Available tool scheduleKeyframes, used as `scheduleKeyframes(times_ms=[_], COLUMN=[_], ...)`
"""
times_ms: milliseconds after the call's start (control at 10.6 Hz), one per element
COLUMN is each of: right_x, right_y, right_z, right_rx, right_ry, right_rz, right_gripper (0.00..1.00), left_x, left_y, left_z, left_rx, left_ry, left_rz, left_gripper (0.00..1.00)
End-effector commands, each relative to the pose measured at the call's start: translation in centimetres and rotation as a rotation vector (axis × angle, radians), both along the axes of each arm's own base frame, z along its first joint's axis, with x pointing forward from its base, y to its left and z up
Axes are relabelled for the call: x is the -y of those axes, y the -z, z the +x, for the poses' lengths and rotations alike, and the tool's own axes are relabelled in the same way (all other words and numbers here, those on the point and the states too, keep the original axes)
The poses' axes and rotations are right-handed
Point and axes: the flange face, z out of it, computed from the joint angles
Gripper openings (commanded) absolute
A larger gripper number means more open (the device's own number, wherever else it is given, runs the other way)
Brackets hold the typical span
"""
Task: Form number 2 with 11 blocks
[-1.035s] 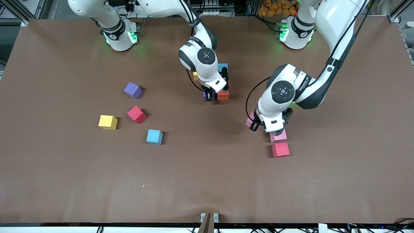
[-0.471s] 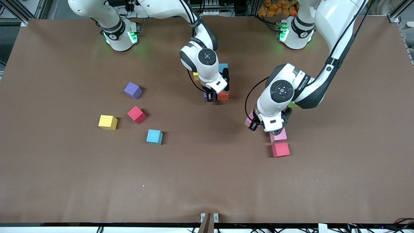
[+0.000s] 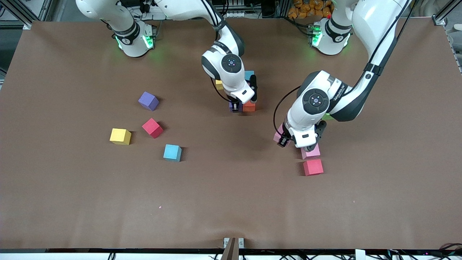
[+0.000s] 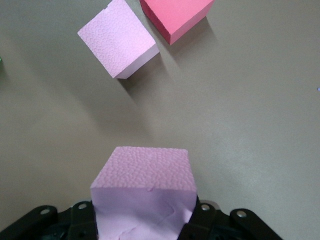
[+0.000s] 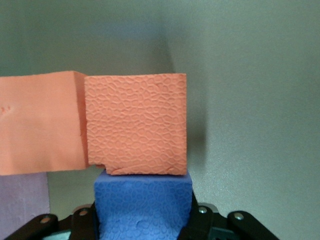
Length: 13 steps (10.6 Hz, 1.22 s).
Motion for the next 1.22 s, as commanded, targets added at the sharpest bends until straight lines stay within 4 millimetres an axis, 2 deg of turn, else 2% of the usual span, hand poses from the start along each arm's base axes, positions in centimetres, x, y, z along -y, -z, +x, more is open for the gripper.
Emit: scheduleKeyframes(times_ms=[0, 282, 471, 659, 753, 847, 941, 1129], right_x=[-0.5, -0.4, -0.1, 1.1, 2.3, 3.9, 6.0, 11.7], right_y=[0.1, -1.0, -3.6, -5.9, -7.1, -8.1, -8.8, -8.9], right_z=[0.0, 0.2, 0.4, 1.7, 3.0, 4.9, 7.3, 12.8], right_rx=[0.002, -0.001, -0.012, -0.029, -0.039, -0.040, -0.033, -0.022], right_ry=[0.008, 0.007, 0.006, 0.032, 0.058, 0.093, 0.151, 0.275], right_rz=[0.010, 0.016, 0.024, 0.023, 0.024, 0.029, 0.039, 0.046], right_gripper=[1.00, 1.00, 1.00, 1.00, 1.00, 1.00, 1.00, 1.00], left_x=[0.1, 0.2, 0.2, 0.3, 0.5, 1.5, 2.4, 4.1], left_y=[-1.0, -1.0, -1.1, -1.0, -1.1, -1.3, -1.2, -0.8], left_z=[-0.1, -0.2, -0.2, -0.2, -0.3, -0.7, -1.2, -2.2], left_rx=[0.008, 0.007, 0.009, 0.007, 0.009, 0.008, -0.001, -0.012], left_ry=[-0.008, -0.006, -0.006, -0.004, -0.003, 0.005, -0.008, -0.044], left_rz=[0.017, 0.016, 0.016, 0.016, 0.014, 0.005, -0.002, 0.000], left_gripper=[0.49, 0.49, 0.49, 0.49, 0.49, 0.49, 0.49, 0.48])
